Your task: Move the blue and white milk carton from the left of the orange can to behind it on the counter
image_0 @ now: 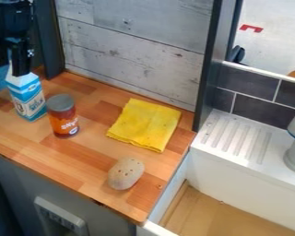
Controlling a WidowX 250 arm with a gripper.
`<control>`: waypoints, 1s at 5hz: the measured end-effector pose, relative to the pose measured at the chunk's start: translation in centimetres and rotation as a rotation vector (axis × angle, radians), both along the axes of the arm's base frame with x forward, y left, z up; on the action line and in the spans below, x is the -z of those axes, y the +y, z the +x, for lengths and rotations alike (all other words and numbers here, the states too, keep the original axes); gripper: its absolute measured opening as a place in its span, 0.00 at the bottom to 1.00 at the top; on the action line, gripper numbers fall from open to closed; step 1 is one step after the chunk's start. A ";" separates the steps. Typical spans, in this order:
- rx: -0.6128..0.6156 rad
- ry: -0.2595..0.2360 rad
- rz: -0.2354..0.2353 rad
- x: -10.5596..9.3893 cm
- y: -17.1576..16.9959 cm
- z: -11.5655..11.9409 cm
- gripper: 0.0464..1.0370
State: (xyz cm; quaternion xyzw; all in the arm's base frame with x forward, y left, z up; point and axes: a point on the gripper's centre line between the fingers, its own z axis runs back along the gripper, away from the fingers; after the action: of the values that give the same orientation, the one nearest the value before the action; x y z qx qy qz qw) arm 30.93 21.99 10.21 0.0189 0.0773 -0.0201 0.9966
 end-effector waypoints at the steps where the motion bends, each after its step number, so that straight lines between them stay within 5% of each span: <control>1: -0.028 -0.005 -0.013 0.5 0.0 -0.2 0.96; 3: -0.056 -0.011 -0.033 1.7 -0.6 -0.4 0.96; 5: -0.072 -0.047 -0.043 2.2 -1.0 -0.1 0.80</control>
State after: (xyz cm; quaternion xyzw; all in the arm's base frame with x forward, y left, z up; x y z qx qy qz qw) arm 30.79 21.03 8.02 -0.0048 0.0539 0.0147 0.9984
